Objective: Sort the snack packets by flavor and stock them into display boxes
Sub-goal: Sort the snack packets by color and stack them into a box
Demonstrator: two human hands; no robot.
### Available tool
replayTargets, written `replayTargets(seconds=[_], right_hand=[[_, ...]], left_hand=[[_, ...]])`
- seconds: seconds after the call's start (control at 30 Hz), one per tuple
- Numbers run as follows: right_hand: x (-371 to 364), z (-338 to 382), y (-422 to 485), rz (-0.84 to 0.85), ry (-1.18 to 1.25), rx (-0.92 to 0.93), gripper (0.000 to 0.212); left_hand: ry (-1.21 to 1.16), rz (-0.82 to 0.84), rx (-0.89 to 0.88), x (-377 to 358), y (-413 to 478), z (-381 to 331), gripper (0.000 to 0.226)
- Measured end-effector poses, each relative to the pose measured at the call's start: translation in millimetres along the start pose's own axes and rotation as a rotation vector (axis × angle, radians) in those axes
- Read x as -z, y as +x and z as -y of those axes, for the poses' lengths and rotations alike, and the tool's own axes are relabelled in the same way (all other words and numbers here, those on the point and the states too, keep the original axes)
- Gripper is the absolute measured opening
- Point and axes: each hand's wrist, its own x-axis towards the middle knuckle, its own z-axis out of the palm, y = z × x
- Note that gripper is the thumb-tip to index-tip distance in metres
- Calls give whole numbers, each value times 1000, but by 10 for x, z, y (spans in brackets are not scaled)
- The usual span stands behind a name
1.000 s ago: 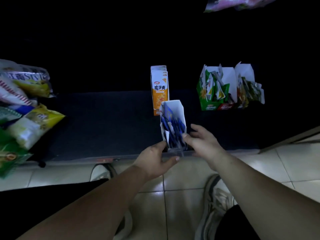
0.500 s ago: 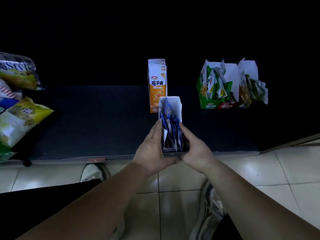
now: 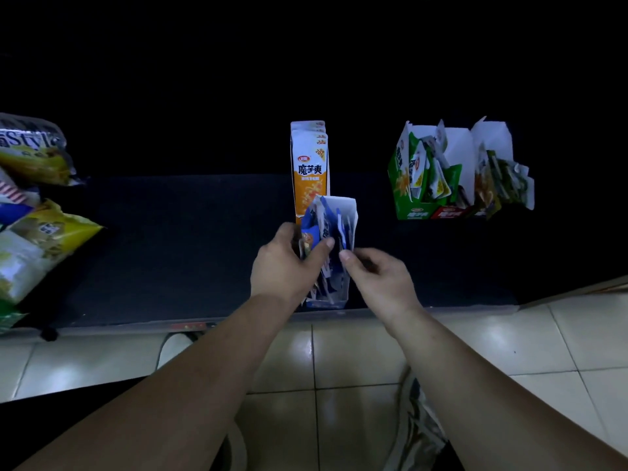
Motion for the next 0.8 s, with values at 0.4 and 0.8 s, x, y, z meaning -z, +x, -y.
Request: replayTargets(seconds=[0.4,0.8], right_hand=[[-212,255,276,-134,62,37,30],[-111,200,254,103,172,-35,65]], left_hand=[[-78,68,-256,161,-188,234,33],[146,-18,-229,244,462,-268,35]])
